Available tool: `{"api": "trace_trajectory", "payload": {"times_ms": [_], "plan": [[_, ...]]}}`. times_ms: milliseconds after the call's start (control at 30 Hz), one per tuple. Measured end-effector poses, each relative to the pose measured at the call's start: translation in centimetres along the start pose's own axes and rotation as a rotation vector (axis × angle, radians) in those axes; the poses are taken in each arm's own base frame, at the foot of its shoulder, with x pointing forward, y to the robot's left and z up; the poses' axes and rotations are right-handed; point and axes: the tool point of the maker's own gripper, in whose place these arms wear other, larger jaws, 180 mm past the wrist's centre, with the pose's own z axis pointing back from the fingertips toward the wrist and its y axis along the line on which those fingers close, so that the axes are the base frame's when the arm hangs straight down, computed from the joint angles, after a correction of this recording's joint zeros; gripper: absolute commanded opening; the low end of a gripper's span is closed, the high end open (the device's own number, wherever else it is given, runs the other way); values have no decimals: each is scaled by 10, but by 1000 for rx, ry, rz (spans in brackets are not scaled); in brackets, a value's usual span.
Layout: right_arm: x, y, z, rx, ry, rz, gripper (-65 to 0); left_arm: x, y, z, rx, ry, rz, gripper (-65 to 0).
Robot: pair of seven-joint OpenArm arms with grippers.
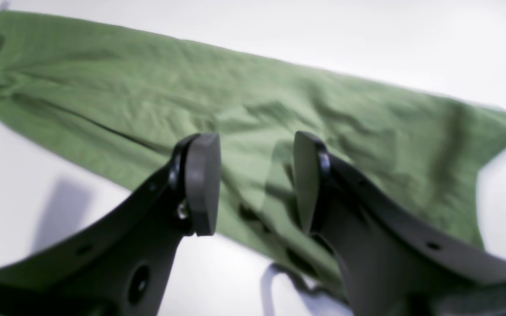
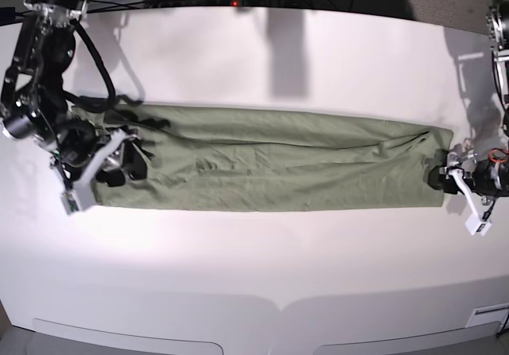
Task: Fold the T-shirt properly
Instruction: 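Grasp both ends of the folded strip with both grippers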
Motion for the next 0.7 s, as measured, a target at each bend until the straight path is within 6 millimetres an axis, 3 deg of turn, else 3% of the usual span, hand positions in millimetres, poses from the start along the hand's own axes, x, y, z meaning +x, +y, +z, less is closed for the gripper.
{"api": "trace_trajectory", "payload": {"times_ms": [233, 433, 700], "plan": [[-1, -8, 56, -90, -71, -13, -389, -2, 49, 26, 67, -14, 67, -199], [9, -12, 85, -132, -124, -13, -389, -26, 32, 18, -69, 31, 220, -199], [39, -4, 116, -134, -247, 23, -389, -38, 20, 15, -149, 58, 308, -199]]}}
